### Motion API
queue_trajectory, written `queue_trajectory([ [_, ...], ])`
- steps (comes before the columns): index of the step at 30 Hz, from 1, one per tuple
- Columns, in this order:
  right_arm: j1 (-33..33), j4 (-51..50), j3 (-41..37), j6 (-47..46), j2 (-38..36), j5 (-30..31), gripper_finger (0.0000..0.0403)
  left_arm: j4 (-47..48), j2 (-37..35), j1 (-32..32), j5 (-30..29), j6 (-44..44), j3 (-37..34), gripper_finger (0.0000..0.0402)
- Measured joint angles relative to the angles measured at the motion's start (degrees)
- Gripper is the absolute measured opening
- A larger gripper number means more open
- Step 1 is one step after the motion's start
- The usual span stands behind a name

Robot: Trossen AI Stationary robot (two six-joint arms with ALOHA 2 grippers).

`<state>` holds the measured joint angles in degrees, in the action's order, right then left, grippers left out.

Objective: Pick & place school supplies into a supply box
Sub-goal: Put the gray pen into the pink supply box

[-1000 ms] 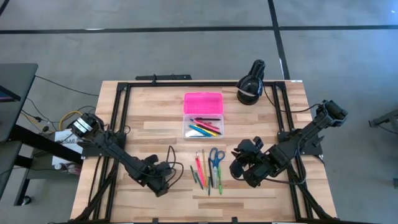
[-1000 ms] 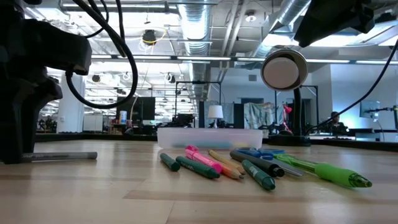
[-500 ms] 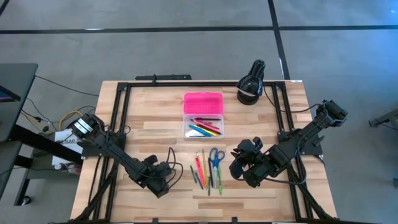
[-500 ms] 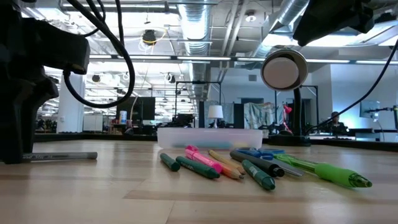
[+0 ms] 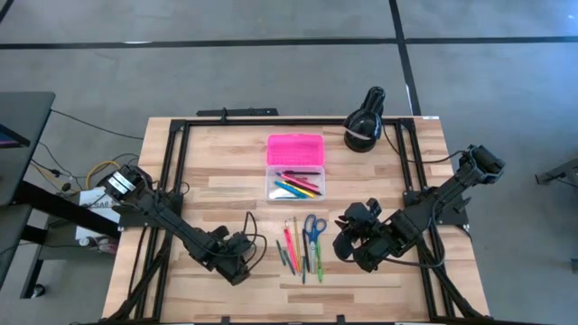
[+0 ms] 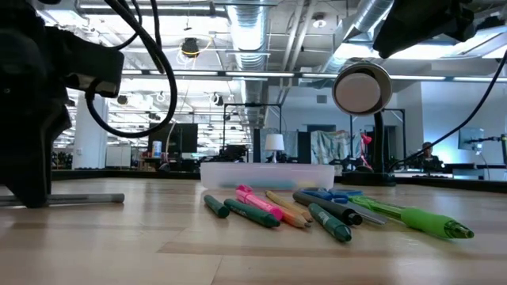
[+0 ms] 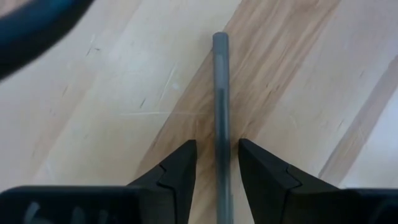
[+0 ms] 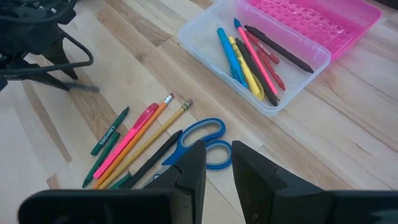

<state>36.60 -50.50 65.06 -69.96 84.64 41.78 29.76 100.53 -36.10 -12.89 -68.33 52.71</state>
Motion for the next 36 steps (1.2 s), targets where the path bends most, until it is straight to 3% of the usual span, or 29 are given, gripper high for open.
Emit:
queue_trajectory([
  [4, 0.0, 0.0, 0.0, 0.0, 0.0, 0.0, 0.007, 0.0, 0.0, -0.4, 0.4, -1.0, 0.1, 0.0134],
  [11, 0.0, 0.0, 0.0, 0.1, 0.0, 0.0, 0.007, -0.3, 0.0, -0.4, 1.6, -1.0, 0.2, 0.0203],
  [15, 0.0, 0.0, 0.0, 0.1, 0.0, 0.0, 0.007, 0.5, 0.0, -0.4, 1.9, 0.4, 0.3, 0.0216],
  [23, 0.0, 0.0, 0.0, 0.1, 0.0, 0.0, 0.007, 6.4, 0.0, -0.5, 2.0, 1.3, 0.4, 0.0176],
  [36, 0.0, 0.0, 0.0, 0.0, 0.0, 0.0, 0.007, 6.3, -0.1, -0.5, 0.7, 4.6, -0.3, 0.0122],
])
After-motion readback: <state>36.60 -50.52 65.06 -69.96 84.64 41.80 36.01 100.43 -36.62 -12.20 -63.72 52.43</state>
